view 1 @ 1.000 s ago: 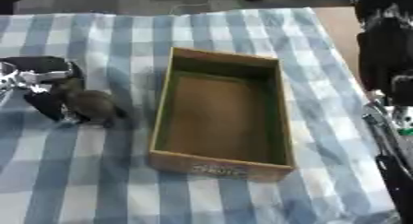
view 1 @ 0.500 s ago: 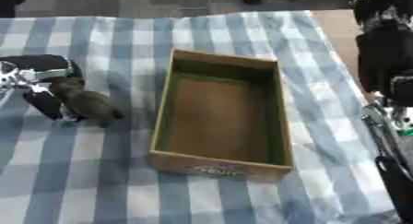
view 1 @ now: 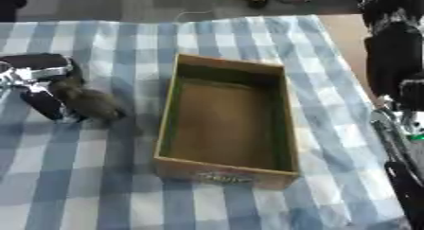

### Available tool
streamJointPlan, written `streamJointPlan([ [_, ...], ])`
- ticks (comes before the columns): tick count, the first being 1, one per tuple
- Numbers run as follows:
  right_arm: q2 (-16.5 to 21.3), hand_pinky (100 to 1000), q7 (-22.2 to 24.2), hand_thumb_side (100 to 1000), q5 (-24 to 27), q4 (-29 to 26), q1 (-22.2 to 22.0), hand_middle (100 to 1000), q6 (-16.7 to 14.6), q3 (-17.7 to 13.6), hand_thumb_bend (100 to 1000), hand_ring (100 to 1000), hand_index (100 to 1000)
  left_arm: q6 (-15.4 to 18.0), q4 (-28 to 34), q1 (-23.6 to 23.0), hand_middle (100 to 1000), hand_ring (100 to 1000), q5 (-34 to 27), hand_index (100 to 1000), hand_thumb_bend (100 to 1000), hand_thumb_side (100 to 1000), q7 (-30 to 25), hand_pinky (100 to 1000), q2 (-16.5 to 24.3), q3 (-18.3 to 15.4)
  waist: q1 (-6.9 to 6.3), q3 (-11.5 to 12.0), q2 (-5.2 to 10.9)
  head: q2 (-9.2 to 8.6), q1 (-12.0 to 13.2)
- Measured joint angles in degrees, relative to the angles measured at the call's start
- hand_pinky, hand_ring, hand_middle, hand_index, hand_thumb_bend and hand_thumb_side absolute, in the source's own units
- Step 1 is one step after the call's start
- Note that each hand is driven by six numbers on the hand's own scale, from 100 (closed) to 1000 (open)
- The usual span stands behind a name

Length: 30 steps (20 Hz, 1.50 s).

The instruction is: Pick up objects on the table and place them in the box.

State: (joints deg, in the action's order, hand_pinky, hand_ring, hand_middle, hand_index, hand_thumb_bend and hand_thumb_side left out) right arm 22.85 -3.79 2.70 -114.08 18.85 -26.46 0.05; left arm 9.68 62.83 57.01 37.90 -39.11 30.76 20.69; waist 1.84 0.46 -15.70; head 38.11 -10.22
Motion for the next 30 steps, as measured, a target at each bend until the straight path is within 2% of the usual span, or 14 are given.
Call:
streamJointPlan([
  [10, 0.0, 906, -0.19, 955, 0.42, 0.0, -0.2, 709, -0.02, -0.04, 905, 1000, 914, -5.33, 7.01, 0.96, 491, 561, -8.9, 214, 100, 254, -1.04, 529, 2.97, -2.1, -0.02, 0.21, 1.24, -0.6, -0.01],
  [17, 0.01, 904, -0.33, 937, 0.62, 0.0, -0.2, 709, 0.03, -0.15, 909, 1000, 913, -8.06, 11.36, 3.42, 485, 554, -14.0, 201, 100, 248, -1.12, 527, 3.06, -2.7, -0.17, 0.19, 1.62, -1.01, 0.01],
  [23, 0.01, 904, -0.32, 921, 1.01, 0.0, 0.02, 708, 0.04, -0.17, 913, 1000, 913, -10.16, 14.74, 6.85, 471, 539, -17.73, 213, 100, 246, -0.94, 525, 1.25, -2.59, -0.47, -0.28, 1.98, -1.5, 0.03],
  [30, 0.01, 904, -0.3, 890, 1.54, 0.0, 0.72, 709, 0.28, -0.17, 919, 1000, 913, -11.85, 16.91, 8.72, 468, 536, -20.8, 213, 100, 249, -1.33, 521, -1.66, -1.63, -1.02, -1.01, 2.26, -2.02, 0.03],
])
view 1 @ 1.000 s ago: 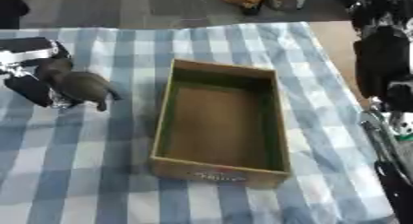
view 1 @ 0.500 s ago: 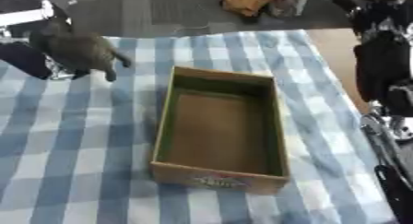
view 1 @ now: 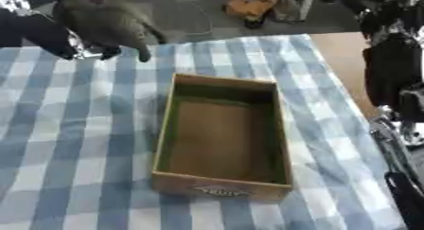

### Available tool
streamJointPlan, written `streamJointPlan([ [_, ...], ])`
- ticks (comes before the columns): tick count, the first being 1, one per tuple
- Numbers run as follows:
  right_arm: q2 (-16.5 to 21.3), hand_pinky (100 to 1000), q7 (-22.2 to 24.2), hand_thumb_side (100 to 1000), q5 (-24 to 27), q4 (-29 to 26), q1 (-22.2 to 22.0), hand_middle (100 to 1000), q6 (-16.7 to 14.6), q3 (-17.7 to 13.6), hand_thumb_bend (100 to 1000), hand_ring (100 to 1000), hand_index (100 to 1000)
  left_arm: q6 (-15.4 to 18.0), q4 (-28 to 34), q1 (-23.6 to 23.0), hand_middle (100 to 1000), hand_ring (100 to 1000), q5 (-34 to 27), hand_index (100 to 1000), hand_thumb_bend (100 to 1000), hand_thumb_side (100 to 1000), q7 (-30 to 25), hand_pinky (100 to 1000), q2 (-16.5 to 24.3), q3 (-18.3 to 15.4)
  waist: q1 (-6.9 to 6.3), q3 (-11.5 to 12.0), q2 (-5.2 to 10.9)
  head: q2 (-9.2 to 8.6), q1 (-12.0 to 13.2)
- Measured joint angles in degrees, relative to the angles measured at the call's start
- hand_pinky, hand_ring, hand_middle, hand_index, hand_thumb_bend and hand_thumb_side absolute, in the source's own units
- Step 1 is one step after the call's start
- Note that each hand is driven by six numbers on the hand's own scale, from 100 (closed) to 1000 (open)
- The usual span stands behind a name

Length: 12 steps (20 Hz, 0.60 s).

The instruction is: Pick up objects on the table and place them in the box.

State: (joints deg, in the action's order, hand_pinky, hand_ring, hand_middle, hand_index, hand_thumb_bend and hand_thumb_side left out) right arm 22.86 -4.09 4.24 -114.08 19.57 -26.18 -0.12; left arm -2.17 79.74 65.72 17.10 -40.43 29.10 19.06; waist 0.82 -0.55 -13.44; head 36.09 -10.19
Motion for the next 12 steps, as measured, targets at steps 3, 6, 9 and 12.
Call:
streamJointPlan([
  [3, 0.0, 904, 0.07, 881, 0.31, 0.0, 0.18, 709, 0.1, 0.02, 921, 1000, 913, -0.29, 0.26, 0.65, 469, 538, 0.0, 213, 100, 248, -0.07, 521, -1.57, 0.86, -0.23, -0.55, 0.01, -0.02, 0.02],
  [6, -0.01, 905, 0.19, 870, 0.47, 0.0, 0.68, 709, 0.23, 0.12, 923, 1000, 913, -0.32, -0.09, 1.12, 471, 540, 0.83, 211, 100, 247, -0.05, 521, -3.73, 2.18, -0.41, -1.21, 0.01, -0.4, 0.23],
  [9, -0.02, 905, 0.25, 858, 0.85, 0.0, 1.11, 710, 0.28, 0.16, 926, 1000, 912, 0.1, -1.52, 1.45, 472, 542, 2.57, 210, 100, 246, 0.08, 519, -5.91, 3.41, -0.43, -1.66, 0.0, -0.48, 0.53],
  [12, -0.04, 905, 0.25, 853, 1.01, 0.0, 1.4, 710, 0.28, 0.16, 927, 1000, 912, 0.96, -3.37, 1.47, 472, 542, 4.75, 211, 100, 246, 0.44, 518, -8.44, 4.66, -0.51, -2.12, -0.11, -0.49, 0.95],
])
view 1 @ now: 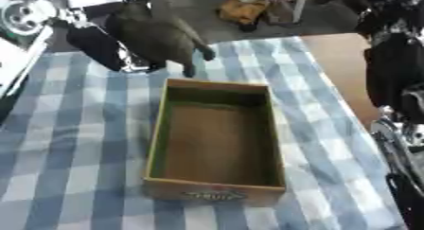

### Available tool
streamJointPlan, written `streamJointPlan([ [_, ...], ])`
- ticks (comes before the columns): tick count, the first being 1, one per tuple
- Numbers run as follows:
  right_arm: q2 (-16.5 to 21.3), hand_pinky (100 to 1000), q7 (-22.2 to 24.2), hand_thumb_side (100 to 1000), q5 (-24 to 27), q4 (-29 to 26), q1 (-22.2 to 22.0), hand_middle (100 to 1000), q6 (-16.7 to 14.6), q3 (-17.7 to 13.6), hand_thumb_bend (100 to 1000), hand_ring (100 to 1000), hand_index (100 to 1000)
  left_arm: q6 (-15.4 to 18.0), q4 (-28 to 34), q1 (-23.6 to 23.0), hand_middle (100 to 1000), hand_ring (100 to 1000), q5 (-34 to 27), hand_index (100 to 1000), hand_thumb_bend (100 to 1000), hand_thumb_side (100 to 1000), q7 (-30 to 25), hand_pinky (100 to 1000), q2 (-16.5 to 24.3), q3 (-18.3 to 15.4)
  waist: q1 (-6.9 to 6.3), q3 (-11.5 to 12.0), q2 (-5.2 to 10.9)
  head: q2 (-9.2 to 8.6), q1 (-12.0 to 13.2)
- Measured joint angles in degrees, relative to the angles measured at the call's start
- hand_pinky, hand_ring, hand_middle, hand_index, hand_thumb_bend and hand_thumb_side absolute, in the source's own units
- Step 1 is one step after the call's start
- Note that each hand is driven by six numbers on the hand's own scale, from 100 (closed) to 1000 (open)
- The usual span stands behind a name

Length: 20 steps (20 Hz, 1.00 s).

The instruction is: Pick up objects on the table and place them in the box.

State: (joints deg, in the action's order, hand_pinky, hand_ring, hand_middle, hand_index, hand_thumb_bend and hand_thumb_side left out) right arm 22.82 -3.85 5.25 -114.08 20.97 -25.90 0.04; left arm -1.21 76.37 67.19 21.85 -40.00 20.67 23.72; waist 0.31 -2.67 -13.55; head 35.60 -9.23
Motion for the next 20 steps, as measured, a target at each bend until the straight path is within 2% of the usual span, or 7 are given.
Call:
streamJointPlan([
  [3, -0.12, 905, -0.01, 854, 0.29, 0.0, 0.28, 710, -0.01, 0.0, 927, 1000, 912, 0.88, -2.05, -0.02, 472, 543, 2.43, 210, 100, 245, 0.83, 518, -2.98, 0.89, -0.01, -0.22, -0.33, -0.01, 0.39],
  [10, -0.38, 905, -0.24, 859, 0.42, 0.0, 0.74, 709, -0.24, 0.0, 925, 1000, 911, 2.39, -7.08, -1.44, 491, 558, 8.85, 228, 100, 244, 4.11, 524, -7.05, 1.82, 0.12, -0.47, -0.96, -0.26, 0.97],
  [12, -0.38, 905, -0.26, 862, 0.42, 0.0, 0.75, 709, -0.26, 0.0, 925, 1000, 911, 3.01, -8.22, -1.83, 498, 563, 10.56, 249, 100, 245, 4.99, 526, -7.68, 2.14, 0.13, -0.47, -1.0, -0.42, 1.04],
  [13, -0.38, 904, -0.26, 863, 0.42, 0.0, 0.75, 709, -0.26, -0.01, 925, 1000, 911, 3.35, -8.7, -1.98, 513, 573, 11.39, 288, 100, 250, 5.33, 533, -7.94, 2.28, 0.13, -0.47, -1.01, -0.43, 1.05],
  [15, -0.38, 904, -0.27, 863, 0.42, 0.0, 0.75, 709, -0.27, -0.01, 925, 1000, 911, 3.98, -9.53, -2.28, 514, 574, 12.82, 290, 100, 250, 5.9, 534, -8.33, 2.6, 0.17, -0.47, -1.13, -0.43, 1.07],
  [16, -0.38, 904, -0.28, 865, 0.42, 0.0, 0.75, 709, -0.28, -0.01, 925, 1000, 910, 4.3, -9.87, -2.38, 540, 592, 13.3, 350, 100, 256, 6.07, 546, -8.46, 2.71, 0.19, -0.47, -1.19, -0.43, 1.07],
  [20, -0.38, 904, -0.38, 871, 0.42, 0.0, 0.81, 708, -0.38, -0.01, 924, 1000, 910, 6.07, -10.73, -2.59, 556, 603, 14.83, 408, 100, 261, 5.99, 552, -8.91, 3.16, 0.5, -0.49, -1.3, -0.43, 1.07],
])
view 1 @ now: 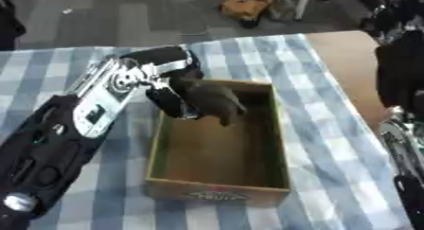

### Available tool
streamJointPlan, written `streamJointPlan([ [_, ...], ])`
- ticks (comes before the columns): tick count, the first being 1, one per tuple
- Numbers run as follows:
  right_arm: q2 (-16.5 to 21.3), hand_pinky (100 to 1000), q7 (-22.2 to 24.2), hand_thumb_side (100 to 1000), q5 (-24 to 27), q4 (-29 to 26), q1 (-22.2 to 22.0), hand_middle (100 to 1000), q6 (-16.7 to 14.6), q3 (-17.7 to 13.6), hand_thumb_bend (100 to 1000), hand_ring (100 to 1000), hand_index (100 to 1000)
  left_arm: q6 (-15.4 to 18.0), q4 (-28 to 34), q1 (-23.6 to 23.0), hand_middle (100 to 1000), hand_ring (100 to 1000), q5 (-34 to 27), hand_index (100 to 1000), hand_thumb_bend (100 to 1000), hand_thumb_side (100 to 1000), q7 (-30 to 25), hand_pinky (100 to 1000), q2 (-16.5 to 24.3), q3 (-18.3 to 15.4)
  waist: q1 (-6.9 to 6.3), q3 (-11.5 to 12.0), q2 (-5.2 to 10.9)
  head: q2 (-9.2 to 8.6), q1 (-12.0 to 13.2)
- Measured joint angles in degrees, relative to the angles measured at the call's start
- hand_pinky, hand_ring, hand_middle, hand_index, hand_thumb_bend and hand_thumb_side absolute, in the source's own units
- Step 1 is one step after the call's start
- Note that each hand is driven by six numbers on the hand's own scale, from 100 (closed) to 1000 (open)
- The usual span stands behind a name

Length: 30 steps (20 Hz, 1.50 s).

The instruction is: Pick up objects on the table and place them in the box.

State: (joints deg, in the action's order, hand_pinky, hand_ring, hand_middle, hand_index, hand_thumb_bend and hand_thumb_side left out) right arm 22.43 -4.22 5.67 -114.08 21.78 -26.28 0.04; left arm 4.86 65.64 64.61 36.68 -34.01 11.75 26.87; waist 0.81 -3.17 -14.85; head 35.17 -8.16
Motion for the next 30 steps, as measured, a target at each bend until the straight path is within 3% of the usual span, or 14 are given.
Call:
streamJointPlan([
  [8, -0.01, 905, 0.02, 873, 0.0, 0.0, 0.35, 708, 0.02, 0.04, 922, 1000, 911, 2.83, -0.14, 0.15, 557, 605, 1.69, 396, 100, 259, 0.93, 554, -0.72, 0.06, 0.04, -0.1, -0.12, -0.03, 0.04],
  [10, -0.01, 904, 0.03, 869, 0.0, 0.0, 0.37, 707, 0.03, 0.05, 923, 1000, 909, 3.11, -0.17, 0.28, 636, 664, 1.84, 469, 123, 297, 1.12, 582, -0.72, 0.11, 0.01, -0.15, -0.19, -0.05, 0.03],
  [12, -0.01, 905, 0.03, 869, 0.0, 0.0, 0.38, 704, 0.03, 0.05, 922, 1000, 910, 3.46, -0.43, 0.43, 680, 702, 2.63, 532, 232, 334, 0.64, 608, -0.7, 0.86, -0.05, -0.44, -0.25, -0.1, -0.05],
  [14, -0.01, 905, 0.01, 869, 0.0, 0.0, 0.39, 704, 0.04, 0.05, 922, 1000, 910, 4.24, -0.54, 0.45, 691, 710, 3.9, 548, 251, 342, -0.46, 614, -0.7, 1.47, -0.18, -0.45, -0.36, -0.17, -0.13],
  [15, -0.01, 906, 0.01, 881, 0.0, 0.0, 0.39, 703, 0.05, 0.05, 918, 1000, 911, 4.74, -0.54, 0.45, 742, 759, 4.71, 649, 387, 393, -1.05, 659, -0.7, 1.52, -0.21, -0.45, -0.36, -0.25, -0.19],
  [19, -0.02, 906, -0.05, 878, 0.0, 0.0, 0.42, 703, 0.16, 0.07, 919, 1000, 911, 7.35, -0.5, 0.45, 755, 774, 7.78, 656, 425, 414, -3.64, 673, -0.96, 1.83, -0.34, -0.47, -0.6, -0.59, -0.46],
  [23, -0.02, 907, -0.03, 881, 0.0, 0.0, 0.47, 702, 0.27, 0.11, 917, 1000, 911, 10.5, -0.52, 0.44, 798, 815, 9.84, 765, 623, 479, -6.12, 714, -1.47, 1.84, -0.44, -0.76, -0.71, -0.62, -0.49],
  [25, -0.03, 906, -0.06, 880, 0.0, 0.0, 0.53, 702, 0.32, 0.23, 917, 1000, 911, 12.24, -0.52, 0.44, 803, 821, 10.39, 791, 652, 486, -7.27, 723, -1.73, 1.83, -0.56, -0.79, -0.72, -0.72, -0.5],
  [26, -0.04, 906, -0.07, 885, 0.0, 0.0, 0.59, 702, 0.34, 0.23, 916, 1000, 911, 13.12, -0.53, 0.44, 813, 831, 10.61, 830, 752, 497, -7.77, 737, -1.73, 1.8, -0.62, -0.8, -0.72, -0.77, -0.5],
  [28, -0.04, 906, -0.08, 883, 0.01, 0.0, 0.63, 702, 0.37, 0.24, 916, 1000, 912, 14.76, -0.54, 0.44, 807, 827, 10.98, 824, 735, 496, -8.16, 731, -1.73, 1.54, -0.66, -0.8, -0.72, -0.78, -0.5],
  [30, -0.04, 906, -0.09, 882, 0.01, 0.0, 0.63, 702, 0.4, 0.25, 916, 1000, 912, 15.78, -0.54, 0.44, 802, 821, 11.46, 813, 653, 488, -7.61, 723, -1.73, 1.04, -0.68, -0.79, -0.72, -0.78, -0.5],
])
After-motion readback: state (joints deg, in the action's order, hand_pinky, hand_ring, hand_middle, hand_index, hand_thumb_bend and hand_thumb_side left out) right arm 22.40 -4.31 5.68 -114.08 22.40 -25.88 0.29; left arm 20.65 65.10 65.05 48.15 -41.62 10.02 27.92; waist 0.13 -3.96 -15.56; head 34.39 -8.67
